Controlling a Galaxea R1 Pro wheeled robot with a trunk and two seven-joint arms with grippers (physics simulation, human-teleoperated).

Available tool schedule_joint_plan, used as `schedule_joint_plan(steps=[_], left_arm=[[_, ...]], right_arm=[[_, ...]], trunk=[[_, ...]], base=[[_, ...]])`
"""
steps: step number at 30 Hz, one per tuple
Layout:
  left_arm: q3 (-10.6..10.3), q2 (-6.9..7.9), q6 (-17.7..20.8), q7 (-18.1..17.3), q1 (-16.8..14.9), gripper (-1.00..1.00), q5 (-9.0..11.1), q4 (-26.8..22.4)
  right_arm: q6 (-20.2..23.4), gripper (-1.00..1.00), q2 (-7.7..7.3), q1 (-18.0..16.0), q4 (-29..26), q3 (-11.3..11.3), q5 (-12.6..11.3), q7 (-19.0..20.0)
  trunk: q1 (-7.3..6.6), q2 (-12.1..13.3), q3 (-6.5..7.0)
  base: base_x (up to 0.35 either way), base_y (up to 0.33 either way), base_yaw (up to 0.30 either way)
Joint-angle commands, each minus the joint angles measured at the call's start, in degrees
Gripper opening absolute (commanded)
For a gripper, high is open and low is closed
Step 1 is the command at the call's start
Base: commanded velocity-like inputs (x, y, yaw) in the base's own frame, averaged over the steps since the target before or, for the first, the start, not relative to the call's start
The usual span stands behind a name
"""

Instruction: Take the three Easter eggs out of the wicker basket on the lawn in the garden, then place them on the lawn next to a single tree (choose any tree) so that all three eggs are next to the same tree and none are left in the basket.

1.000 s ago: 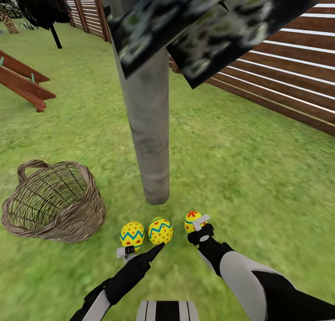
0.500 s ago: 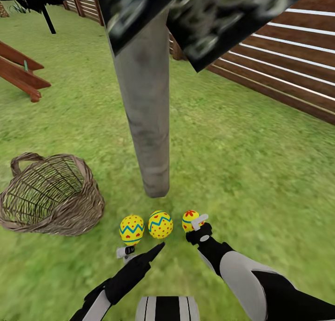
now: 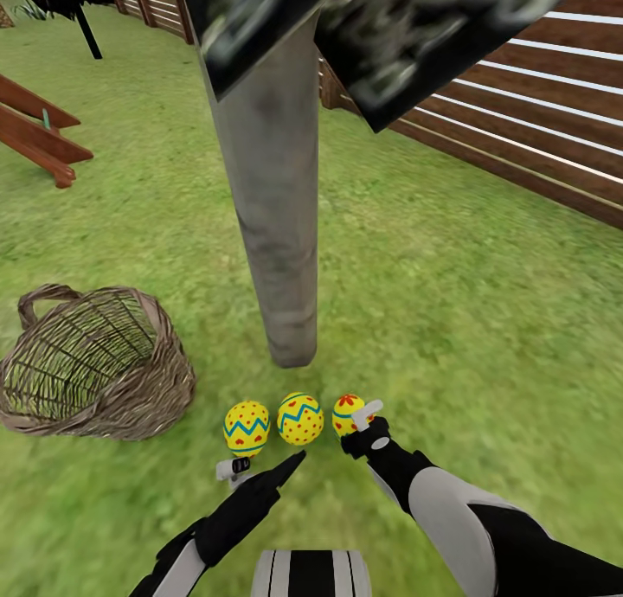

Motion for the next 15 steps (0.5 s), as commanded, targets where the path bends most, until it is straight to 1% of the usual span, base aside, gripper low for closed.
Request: schedule_joint_plan(steps=[1, 9, 15], left_arm=[[-0.20, 0.06, 0.60, -0.13, -0.03, 1.00, 0.60, -0.04], [-0.25, 0.05, 0.59, -0.09, -0.03, 1.00, 0.60, 0.02], [-0.28, 0.04, 0.59, 0.19, -0.03, 1.00, 0.52, 0.02]], right_arm=[[-0.02, -1.00, 0.02, -0.03, 0.02, -0.48, 0.57, -0.17], [0.02, -1.00, 0.02, 0.04, -0.27, -0.48, 0.45, -0.65], [0.86, -1.00, 0.02, -0.05, -0.57, -0.48, 0.22, -2.69]], trunk=[[-0.01, -0.01, -0.03], [-0.01, -0.01, -0.03], [0.14, -0.09, -1.36]], base=[[0.002, 0.001, 0.000], [0.000, 0.000, 0.000], [0.000, 0.000, 0.000]])
